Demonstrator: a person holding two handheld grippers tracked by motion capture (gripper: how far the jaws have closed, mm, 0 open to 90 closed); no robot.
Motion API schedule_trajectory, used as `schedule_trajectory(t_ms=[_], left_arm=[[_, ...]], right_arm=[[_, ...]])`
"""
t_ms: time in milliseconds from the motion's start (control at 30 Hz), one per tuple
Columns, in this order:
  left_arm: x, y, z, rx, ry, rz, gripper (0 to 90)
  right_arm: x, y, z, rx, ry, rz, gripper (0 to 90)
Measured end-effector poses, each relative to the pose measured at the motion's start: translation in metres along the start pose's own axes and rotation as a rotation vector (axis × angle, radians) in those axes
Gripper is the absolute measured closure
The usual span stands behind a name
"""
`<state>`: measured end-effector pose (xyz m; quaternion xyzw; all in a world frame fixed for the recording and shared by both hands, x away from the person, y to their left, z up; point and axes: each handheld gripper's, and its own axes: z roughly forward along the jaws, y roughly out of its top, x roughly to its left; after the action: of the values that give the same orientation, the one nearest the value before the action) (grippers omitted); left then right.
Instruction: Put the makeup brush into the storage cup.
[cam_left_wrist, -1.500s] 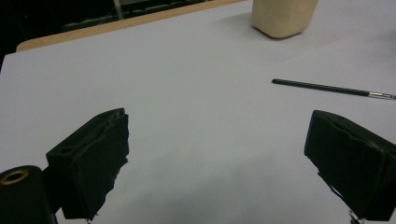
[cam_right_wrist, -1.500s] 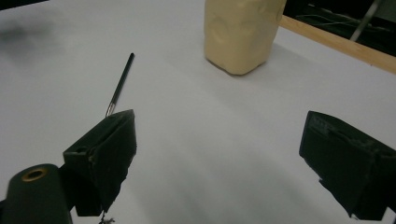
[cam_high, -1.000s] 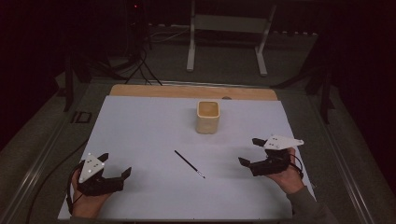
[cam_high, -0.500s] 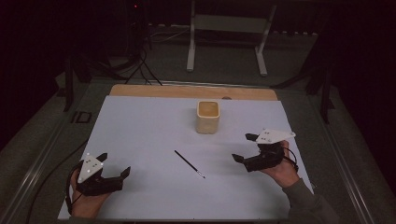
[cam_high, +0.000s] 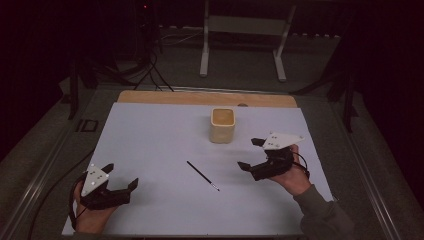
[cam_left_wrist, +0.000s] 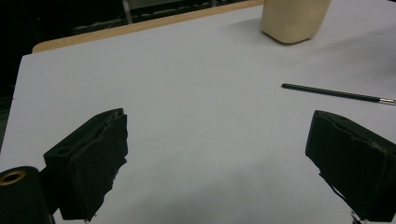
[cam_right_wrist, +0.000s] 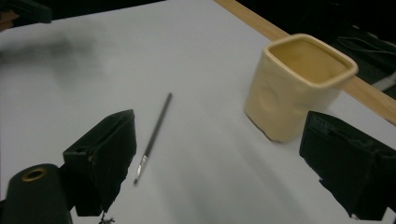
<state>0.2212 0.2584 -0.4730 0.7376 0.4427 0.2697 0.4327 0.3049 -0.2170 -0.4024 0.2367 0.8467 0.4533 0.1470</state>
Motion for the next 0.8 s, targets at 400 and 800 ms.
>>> schedule_trajectory(t_ms=[400,800], left_arm=[[0.001,0.0,-0.001,-0.007,0.0,-0.005,6.7],[0.002,0.0,-0.002,-0.01,0.001,-0.003,6.7]], right_arm=[[0.011,0.02,0.02,0.026,0.039,-0.042,10.9],[0.02,0.035,0.042,0.058,0.072,-0.068,10.9]])
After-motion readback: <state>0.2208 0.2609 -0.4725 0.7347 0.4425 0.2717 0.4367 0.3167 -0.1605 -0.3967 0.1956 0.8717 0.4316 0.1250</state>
